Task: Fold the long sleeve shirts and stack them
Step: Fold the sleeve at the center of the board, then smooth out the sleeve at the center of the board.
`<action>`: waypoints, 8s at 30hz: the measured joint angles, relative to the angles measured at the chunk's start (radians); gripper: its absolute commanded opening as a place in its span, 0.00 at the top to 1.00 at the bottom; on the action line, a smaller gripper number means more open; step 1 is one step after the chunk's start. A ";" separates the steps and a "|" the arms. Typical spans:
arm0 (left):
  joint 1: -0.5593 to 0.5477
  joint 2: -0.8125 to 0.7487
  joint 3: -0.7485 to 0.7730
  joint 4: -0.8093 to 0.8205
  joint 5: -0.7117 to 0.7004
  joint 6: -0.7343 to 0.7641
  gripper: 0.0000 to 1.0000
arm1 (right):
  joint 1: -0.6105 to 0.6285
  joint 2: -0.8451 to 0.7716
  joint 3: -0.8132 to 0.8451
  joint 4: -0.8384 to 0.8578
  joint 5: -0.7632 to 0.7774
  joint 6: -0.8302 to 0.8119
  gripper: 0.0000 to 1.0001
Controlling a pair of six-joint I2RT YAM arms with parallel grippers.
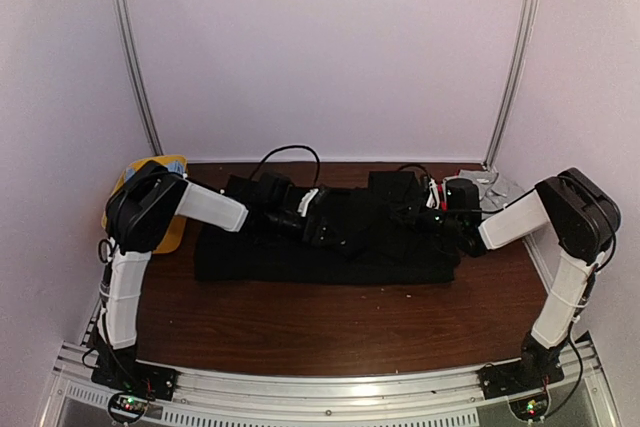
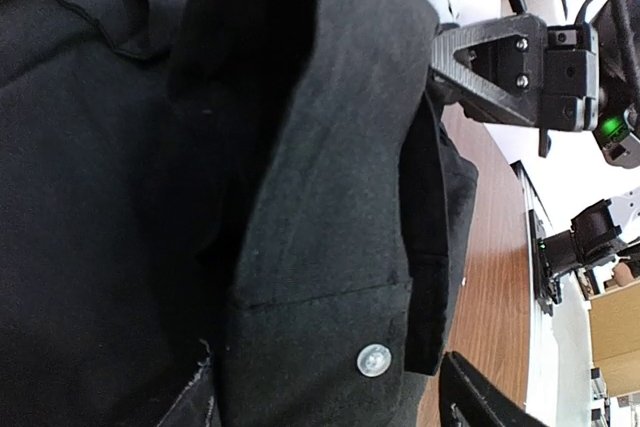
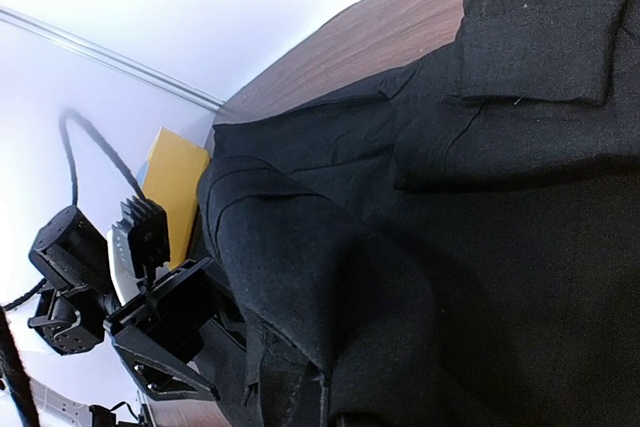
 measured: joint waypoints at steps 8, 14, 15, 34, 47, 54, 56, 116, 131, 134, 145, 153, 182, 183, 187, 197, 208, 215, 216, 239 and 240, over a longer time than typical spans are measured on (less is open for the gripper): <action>0.011 0.035 0.000 0.040 0.039 -0.011 0.27 | 0.000 0.000 -0.002 0.006 -0.010 0.000 1.00; 0.021 0.049 0.005 0.073 0.075 -0.031 0.54 | 0.000 0.000 -0.008 0.007 -0.013 0.000 1.00; 0.021 0.053 0.005 0.079 0.081 -0.033 0.59 | 0.000 0.000 -0.008 0.007 -0.013 0.000 1.00; 0.035 -0.012 0.004 -0.063 0.149 -0.056 1.00 | 0.000 -0.033 -0.007 -0.057 -0.007 -0.044 0.87; 0.114 -0.328 0.001 -0.512 0.152 0.015 1.00 | 0.008 -0.293 -0.005 -0.380 0.024 -0.225 0.48; 0.198 -0.400 -0.021 -0.729 0.171 0.099 1.00 | 0.019 -0.457 -0.034 -0.534 0.115 -0.312 0.48; 0.200 -0.416 -0.042 -0.766 0.185 0.117 1.00 | 0.019 -0.462 -0.045 -0.563 0.149 -0.329 0.48; 0.391 -0.476 -0.423 -0.551 -0.058 0.042 0.71 | 0.037 -0.306 -0.072 -0.621 0.320 -0.369 0.53; 0.391 -0.516 -0.542 -0.423 0.022 -0.055 0.52 | 0.155 -0.220 -0.055 -0.610 0.332 -0.395 0.54; 0.391 -0.545 -0.575 -0.370 0.033 -0.078 0.50 | 0.173 -0.189 -0.040 -0.606 0.335 -0.395 0.54; 0.391 -0.549 -0.592 -0.239 0.037 -0.116 0.50 | 0.185 -0.165 -0.035 -0.591 0.336 -0.394 0.55; 0.386 -0.518 -0.657 -0.145 0.021 -0.170 0.82 | 0.186 -0.165 -0.035 -0.587 0.336 -0.394 0.55; 0.385 -0.667 -0.387 -0.338 0.143 -0.238 1.00 | 0.186 -0.255 -0.035 -0.623 0.512 -0.406 0.52; 0.385 -0.666 -0.406 -0.341 0.143 -0.237 1.00 | 0.186 -0.255 -0.035 -0.623 0.512 -0.406 0.52; 0.385 -0.662 -0.512 -0.357 0.134 -0.230 1.00 | 0.186 -0.255 -0.035 -0.628 0.517 -0.407 0.52; 0.401 -0.578 -0.586 -0.387 0.073 -0.175 1.00 | 0.186 -0.255 -0.035 -0.629 0.521 -0.406 0.51; 0.416 -0.555 -0.525 -0.392 0.056 -0.149 1.00 | 0.186 -0.255 -0.035 -0.629 0.522 -0.413 0.51; 0.416 -0.585 -0.372 -0.442 0.077 -0.114 1.00 | 0.186 -0.255 -0.035 -0.629 0.522 -0.413 0.51; 0.416 -0.594 -0.352 -0.454 0.075 -0.106 1.00 | 0.186 -0.255 -0.035 -0.629 0.522 -0.413 0.51; 0.435 -0.511 -0.529 -0.495 0.031 -0.048 0.80 | 0.186 -0.210 -0.035 -0.621 0.526 -0.421 0.54; 0.435 -0.507 -0.521 -0.502 0.018 -0.043 0.79 | 0.186 -0.203 -0.035 -0.621 0.528 -0.422 0.54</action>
